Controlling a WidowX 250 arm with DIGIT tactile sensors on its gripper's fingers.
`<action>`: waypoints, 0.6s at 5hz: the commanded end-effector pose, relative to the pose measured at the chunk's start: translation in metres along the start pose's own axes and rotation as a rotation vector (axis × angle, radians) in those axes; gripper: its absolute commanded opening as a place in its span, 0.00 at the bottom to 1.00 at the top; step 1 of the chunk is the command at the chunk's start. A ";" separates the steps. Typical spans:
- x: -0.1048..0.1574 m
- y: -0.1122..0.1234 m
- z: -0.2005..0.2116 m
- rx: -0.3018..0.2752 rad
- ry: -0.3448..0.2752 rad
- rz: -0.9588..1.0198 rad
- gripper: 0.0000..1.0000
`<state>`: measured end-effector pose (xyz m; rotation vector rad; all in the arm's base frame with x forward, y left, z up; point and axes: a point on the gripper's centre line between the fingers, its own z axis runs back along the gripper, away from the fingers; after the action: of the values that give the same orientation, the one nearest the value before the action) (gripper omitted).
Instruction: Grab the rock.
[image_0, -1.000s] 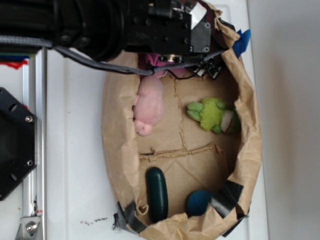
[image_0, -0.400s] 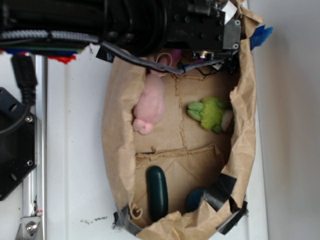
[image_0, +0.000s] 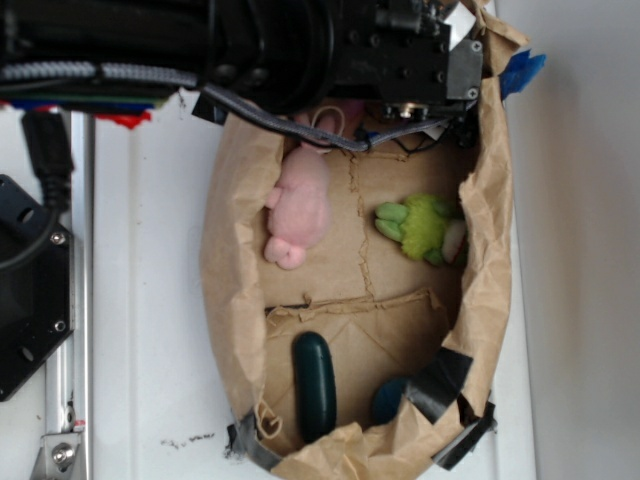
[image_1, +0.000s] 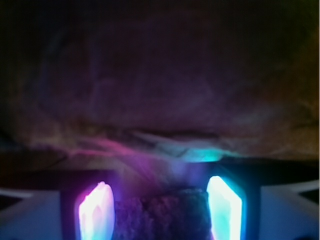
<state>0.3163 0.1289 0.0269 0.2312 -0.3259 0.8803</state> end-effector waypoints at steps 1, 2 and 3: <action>0.008 0.015 0.046 -0.101 0.015 0.013 0.00; -0.009 0.008 0.083 -0.168 0.100 -0.036 0.00; -0.027 0.003 0.130 -0.245 0.198 -0.131 0.00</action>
<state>0.2665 0.0603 0.1107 -0.0554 -0.1373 0.7360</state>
